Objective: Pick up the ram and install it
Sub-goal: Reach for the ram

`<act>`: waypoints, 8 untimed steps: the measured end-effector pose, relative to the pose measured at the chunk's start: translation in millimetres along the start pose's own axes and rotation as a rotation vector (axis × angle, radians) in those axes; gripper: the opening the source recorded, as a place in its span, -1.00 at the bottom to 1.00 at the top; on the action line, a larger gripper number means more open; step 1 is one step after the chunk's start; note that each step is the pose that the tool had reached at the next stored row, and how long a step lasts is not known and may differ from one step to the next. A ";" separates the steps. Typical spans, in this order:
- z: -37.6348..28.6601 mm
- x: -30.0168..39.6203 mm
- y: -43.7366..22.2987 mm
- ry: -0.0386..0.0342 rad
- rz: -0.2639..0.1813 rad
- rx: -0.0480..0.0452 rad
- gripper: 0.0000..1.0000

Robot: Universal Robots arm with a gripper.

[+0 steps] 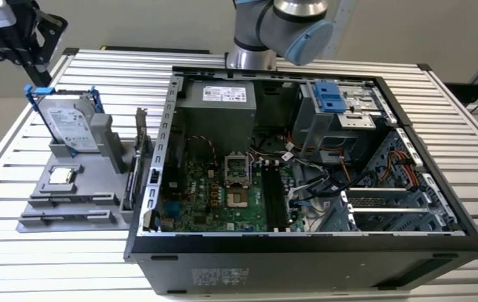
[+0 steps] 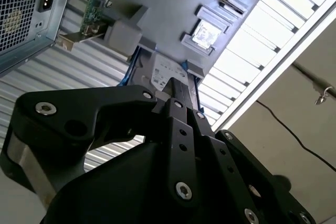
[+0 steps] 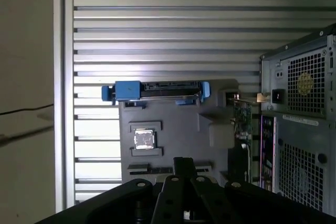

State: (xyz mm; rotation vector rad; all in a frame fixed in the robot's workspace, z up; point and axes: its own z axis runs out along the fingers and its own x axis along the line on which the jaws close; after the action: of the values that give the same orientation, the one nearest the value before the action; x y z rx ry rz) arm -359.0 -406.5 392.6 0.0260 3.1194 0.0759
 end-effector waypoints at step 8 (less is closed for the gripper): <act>-0.2 0.1 -3.2 -0.0011 -0.006 -0.0001 -1.00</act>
State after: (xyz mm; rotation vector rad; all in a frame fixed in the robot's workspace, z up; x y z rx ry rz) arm -359.1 -409.7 392.6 0.0168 3.1182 0.0759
